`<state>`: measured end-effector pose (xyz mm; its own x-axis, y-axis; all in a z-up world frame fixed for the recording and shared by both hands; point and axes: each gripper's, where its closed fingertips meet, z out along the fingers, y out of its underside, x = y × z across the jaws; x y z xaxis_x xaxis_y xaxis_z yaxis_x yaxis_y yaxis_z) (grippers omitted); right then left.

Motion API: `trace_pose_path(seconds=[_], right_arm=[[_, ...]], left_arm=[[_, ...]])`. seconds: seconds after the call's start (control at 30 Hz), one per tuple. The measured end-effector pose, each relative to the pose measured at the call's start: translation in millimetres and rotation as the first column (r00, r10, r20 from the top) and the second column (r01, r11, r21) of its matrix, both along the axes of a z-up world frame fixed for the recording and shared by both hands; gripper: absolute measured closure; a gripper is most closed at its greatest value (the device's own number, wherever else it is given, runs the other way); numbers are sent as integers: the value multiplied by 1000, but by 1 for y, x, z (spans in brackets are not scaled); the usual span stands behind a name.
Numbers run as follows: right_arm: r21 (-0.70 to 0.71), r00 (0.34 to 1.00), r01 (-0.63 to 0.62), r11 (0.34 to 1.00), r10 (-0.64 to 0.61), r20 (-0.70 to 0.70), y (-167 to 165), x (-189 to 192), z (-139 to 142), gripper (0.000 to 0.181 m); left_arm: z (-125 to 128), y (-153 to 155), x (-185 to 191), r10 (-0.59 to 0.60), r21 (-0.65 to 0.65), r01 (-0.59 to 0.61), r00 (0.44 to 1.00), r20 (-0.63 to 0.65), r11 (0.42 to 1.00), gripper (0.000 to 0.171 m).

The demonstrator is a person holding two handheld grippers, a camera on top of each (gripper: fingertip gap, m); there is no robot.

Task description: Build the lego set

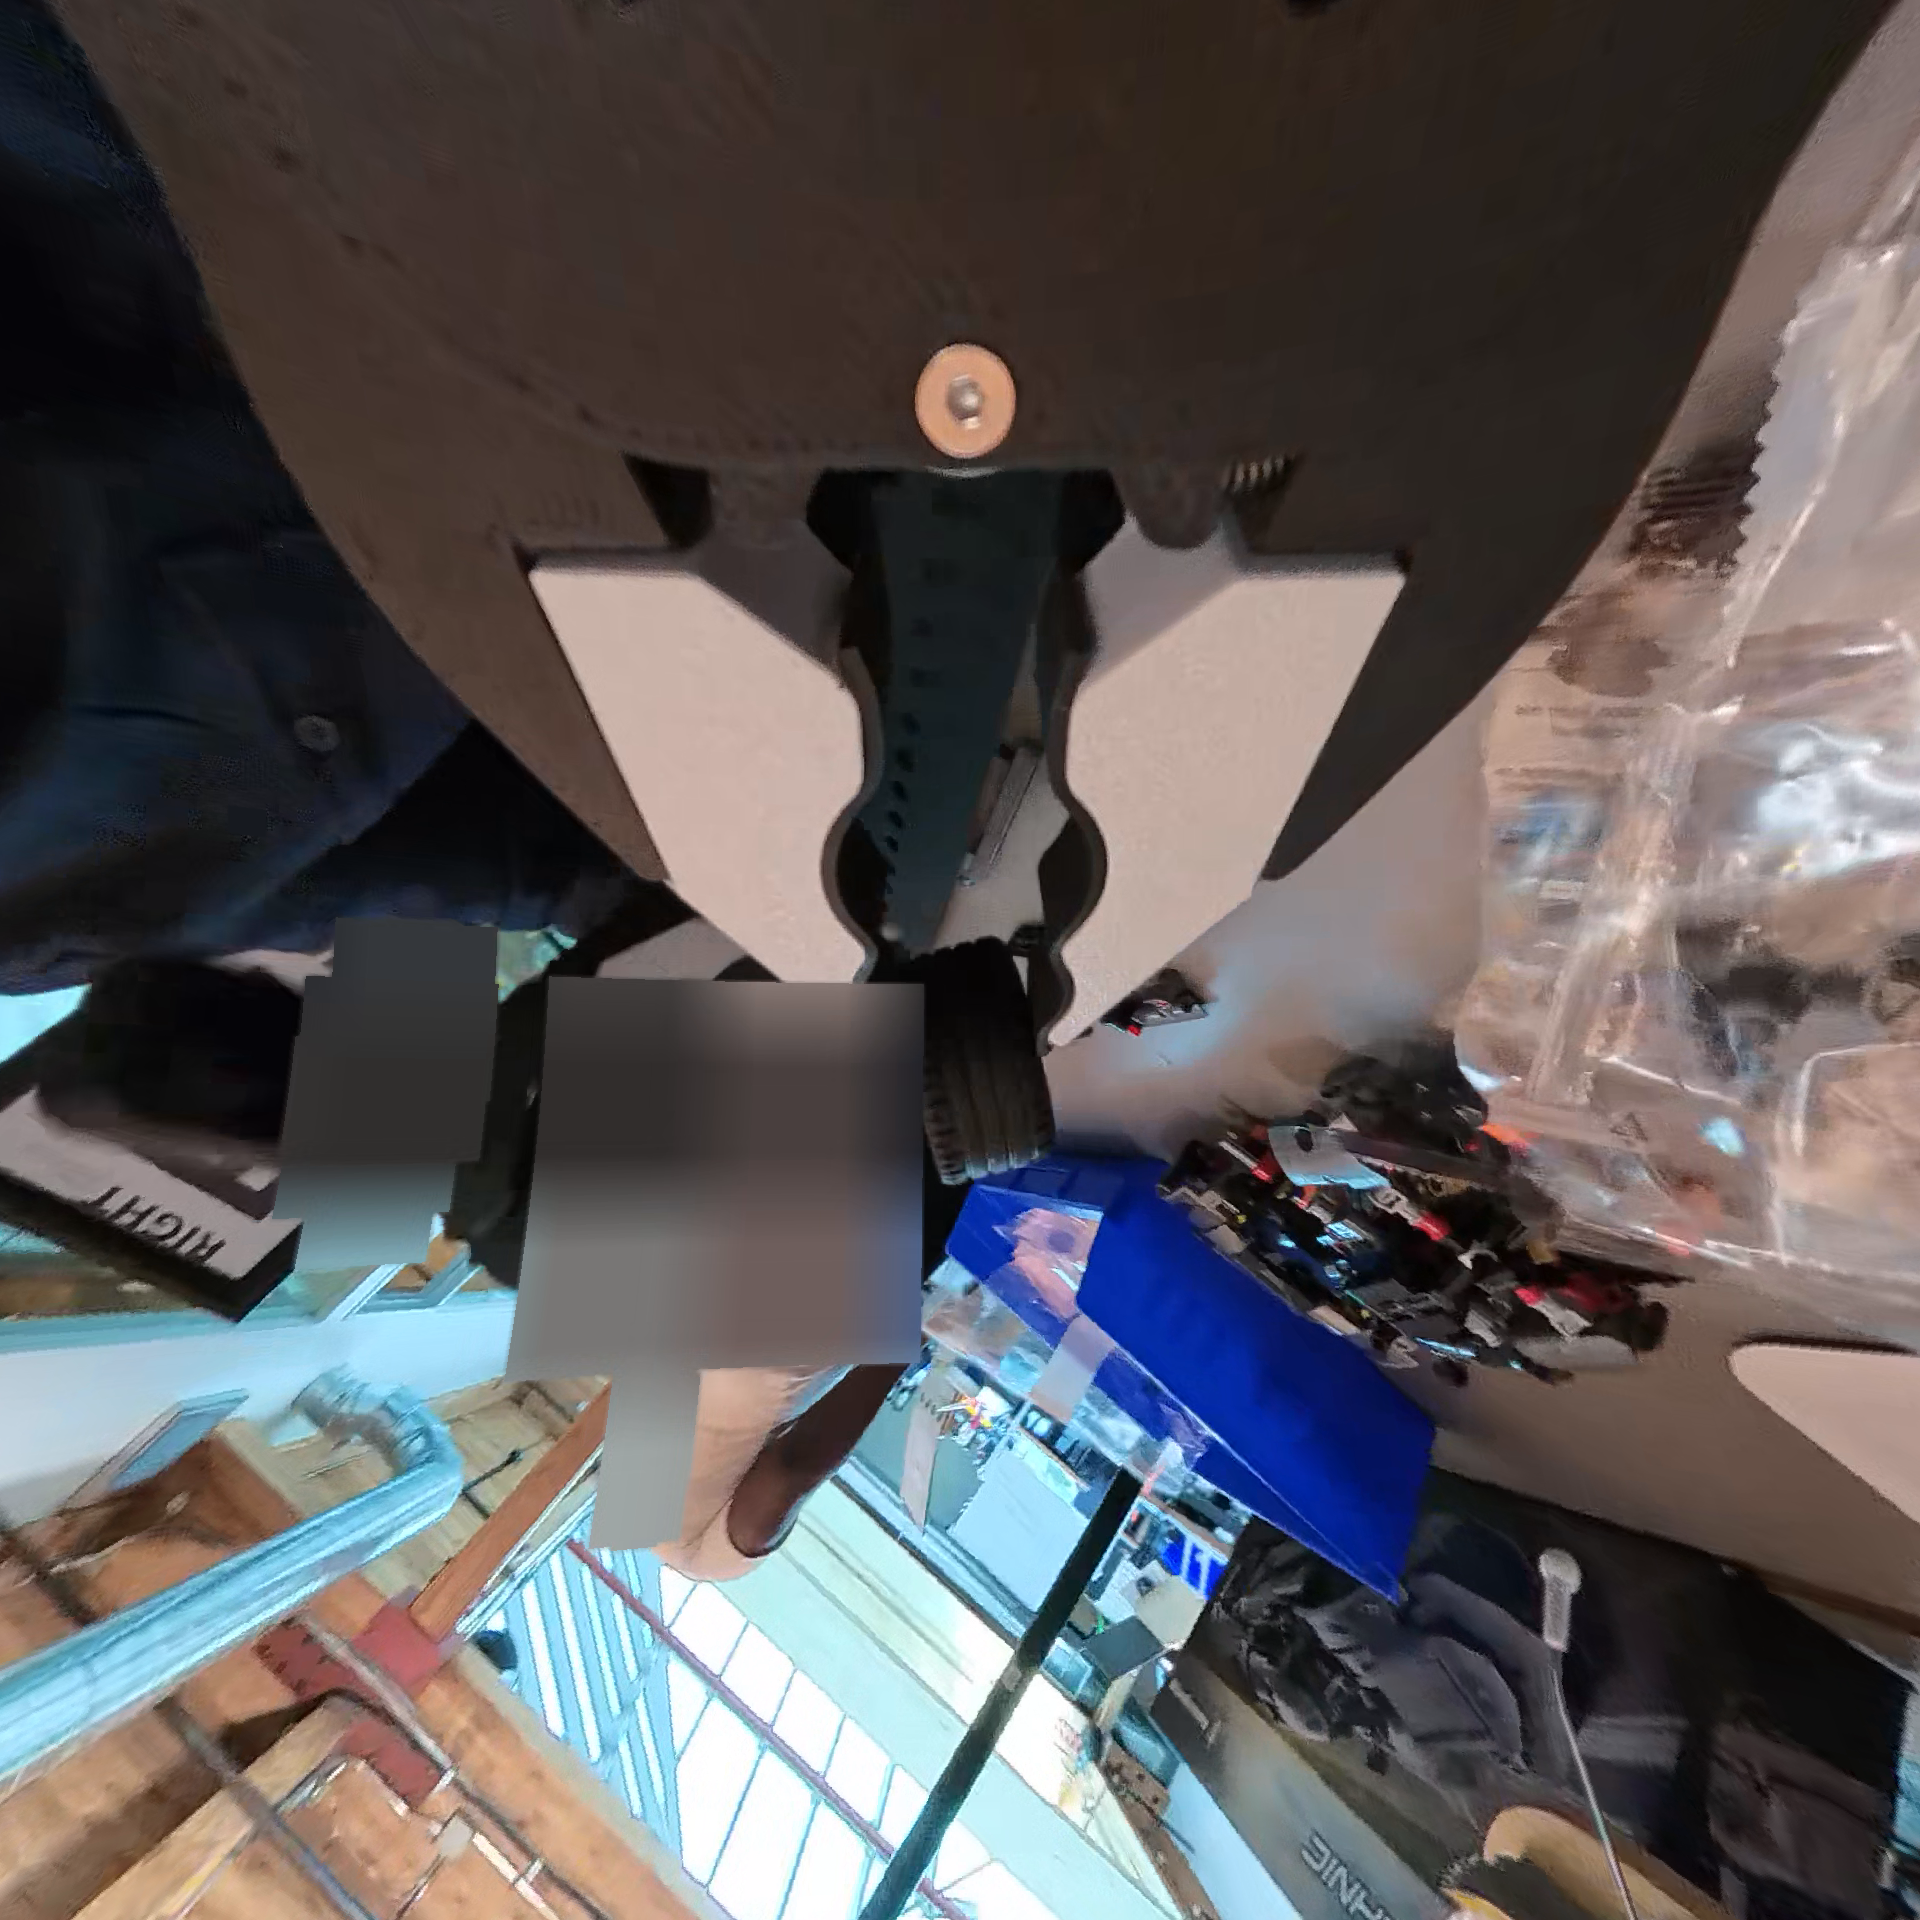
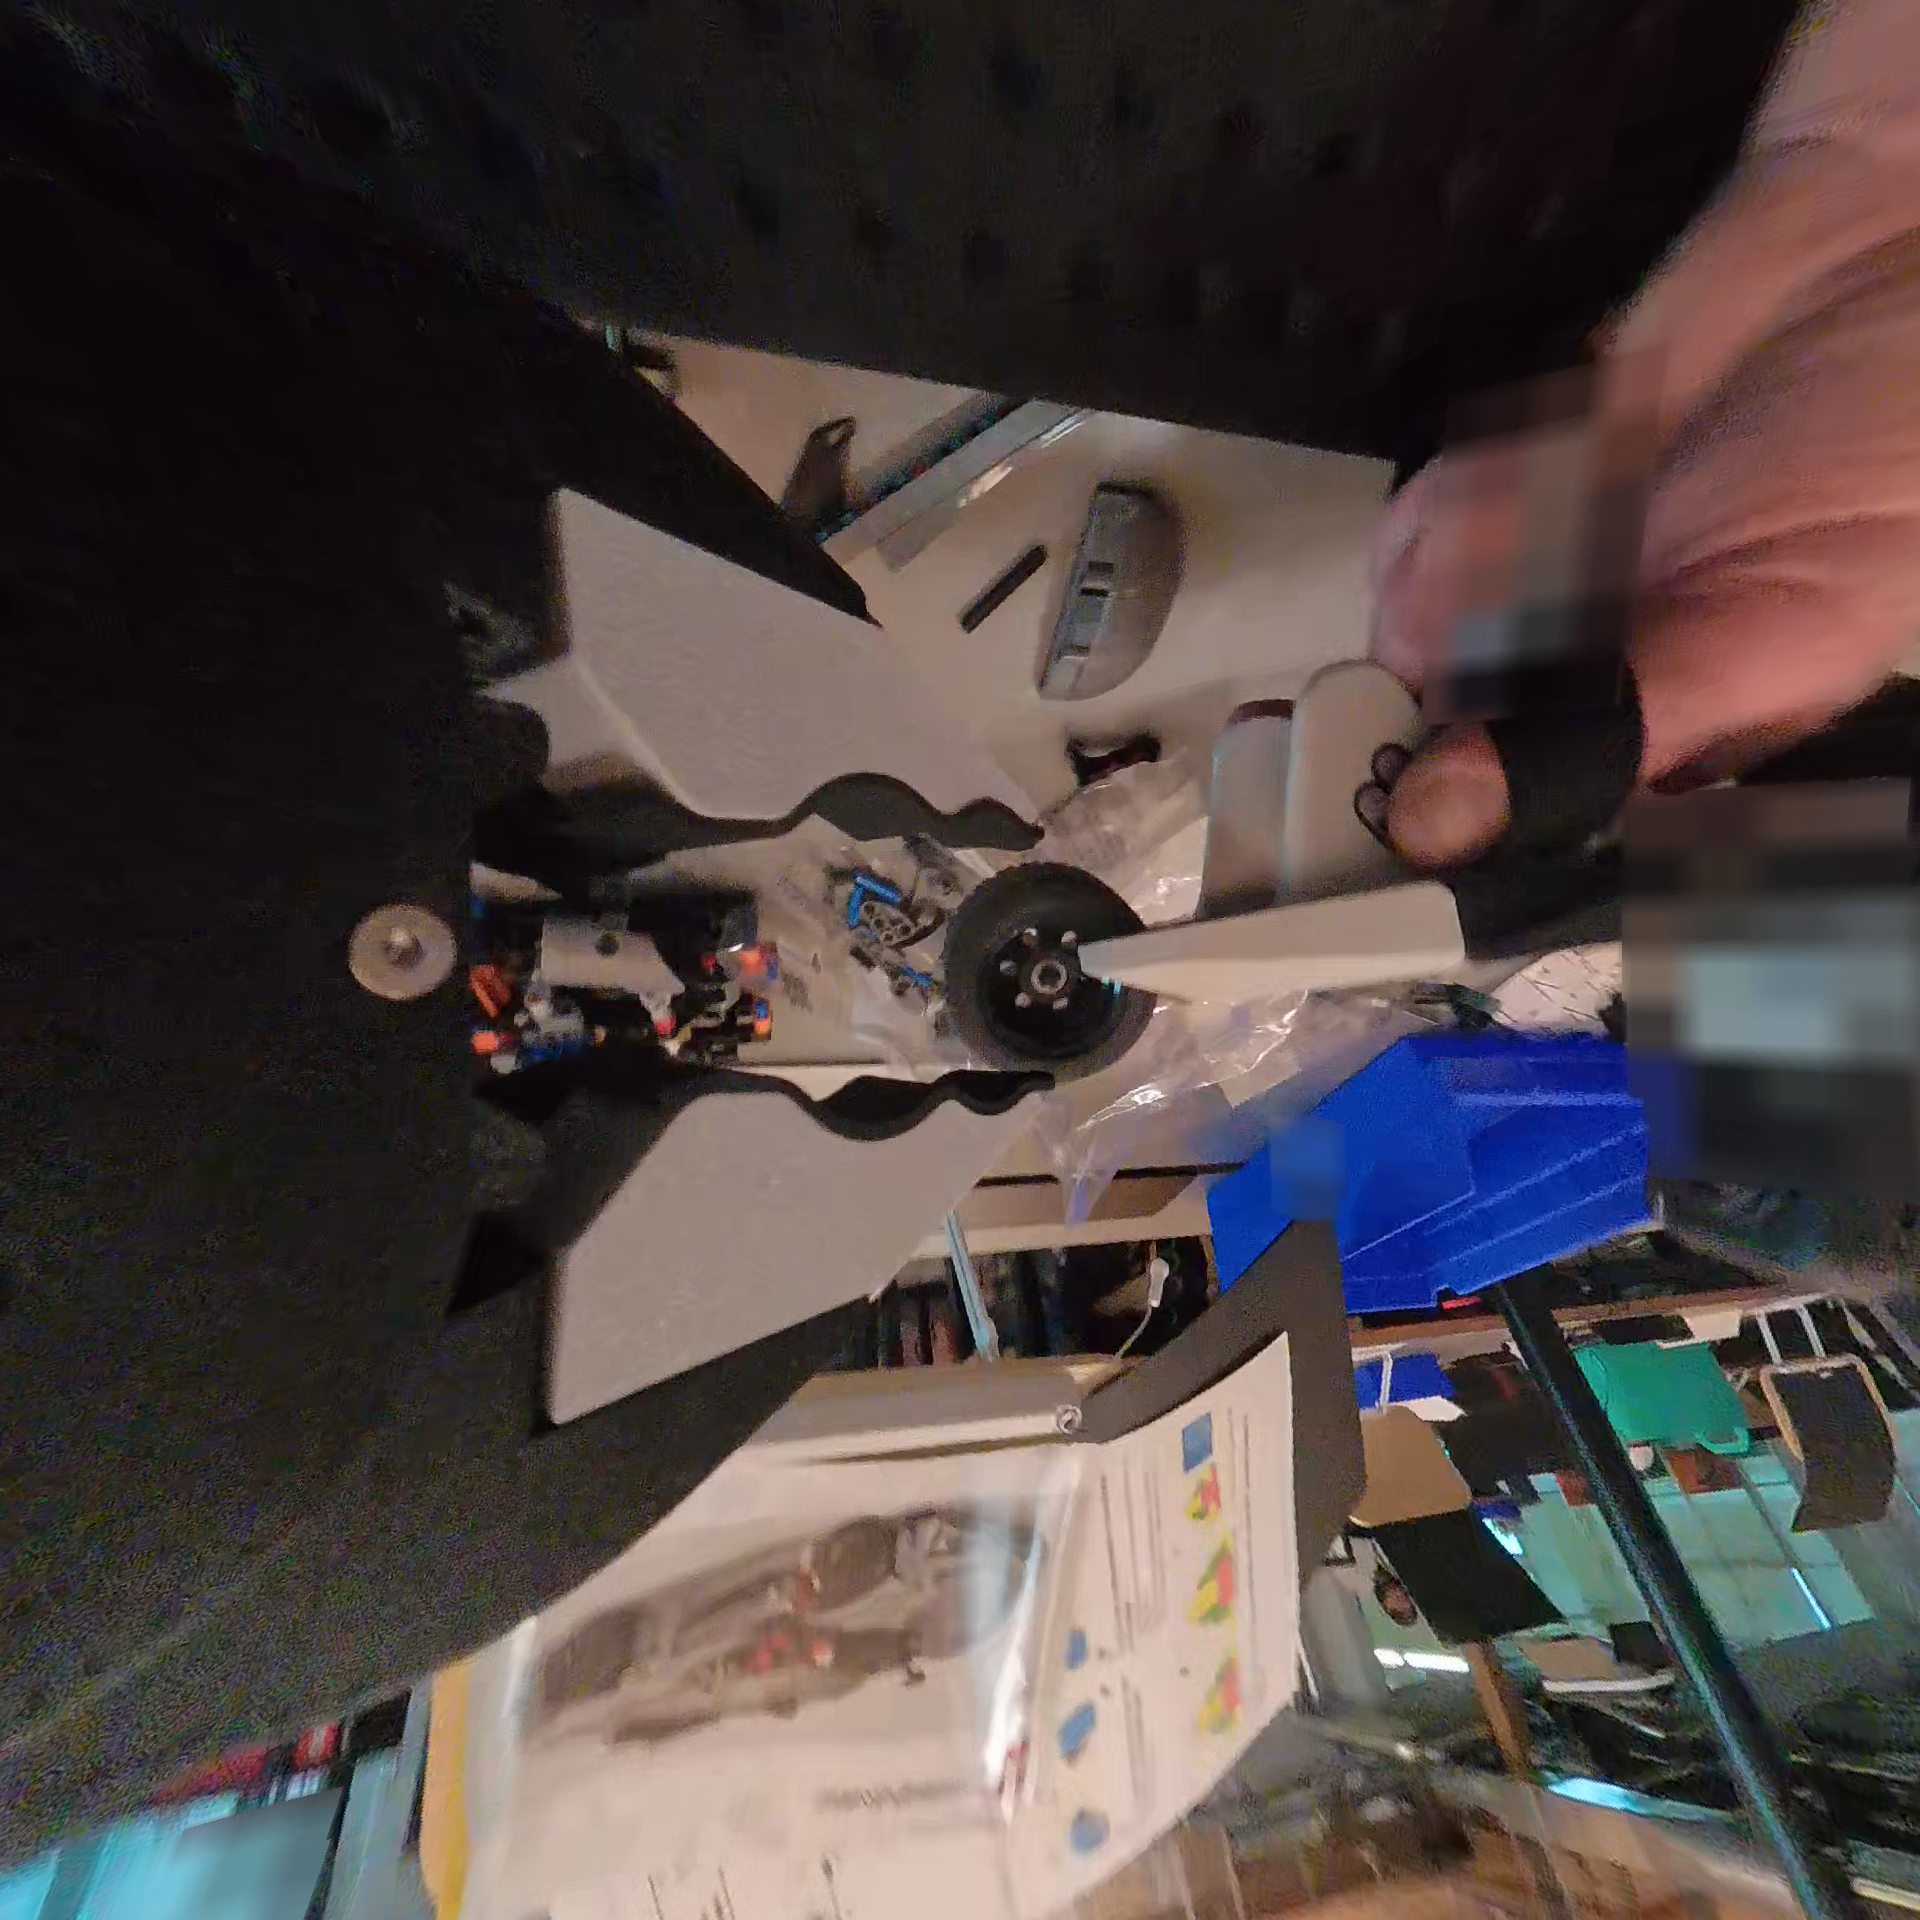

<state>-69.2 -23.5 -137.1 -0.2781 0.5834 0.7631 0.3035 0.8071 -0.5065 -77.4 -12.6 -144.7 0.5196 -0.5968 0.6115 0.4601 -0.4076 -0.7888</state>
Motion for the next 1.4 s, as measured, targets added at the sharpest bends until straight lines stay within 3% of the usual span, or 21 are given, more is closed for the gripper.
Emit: trace_pose_path(seconds=[0.07, 0.2, 0.3, 0.47, 0.63, 0.9, 1.3, 1.4], right_arm=[[-310, 999, 40, 950, -42, -2, 13, 2, 10, 135], [-760, 992, 15, 650, 86, 93, 7, 1, 0, 129], [-866, 986, -30, 498, 155, 56, 6, -2, -4, 143], [-931, 981, -60, 361, 194, 12, 8, -1, -2, 159], [-933, 978, -66, 353, 209, 10, 9, 2, -7, 159], [-884, 987, -38, 466, 156, 39, 12, 2, -11, 161], [-851, 998, -22, 524, 67, 16, 15, 1, -5, 165], [-823, 999, -5, 569, 29, 14, 18, -1, -5, 166]], left_arm=[[1, 0, 0, 10, 21, -9, 998, -59, 1000, 150], [11, -2, 7, 9, 111, 4, 993, -117, 994, 151], [9, -2, 15, 12, 141, 17, 980, -199, 990, 151], [11, -4, 19, 20, 197, 26, 974, -225, 980, 151], [11, -4, 22, 17, 209, 34, 971, -239, 977, 151], [7, -1, 21, 58, 205, -3, 964, -260, 979, 152], [8, 0, 20, 126, 232, -60, 951, -282, 971, 153], [8, 2, 19, 149, 236, -80, 945, -292, 968, 153]])
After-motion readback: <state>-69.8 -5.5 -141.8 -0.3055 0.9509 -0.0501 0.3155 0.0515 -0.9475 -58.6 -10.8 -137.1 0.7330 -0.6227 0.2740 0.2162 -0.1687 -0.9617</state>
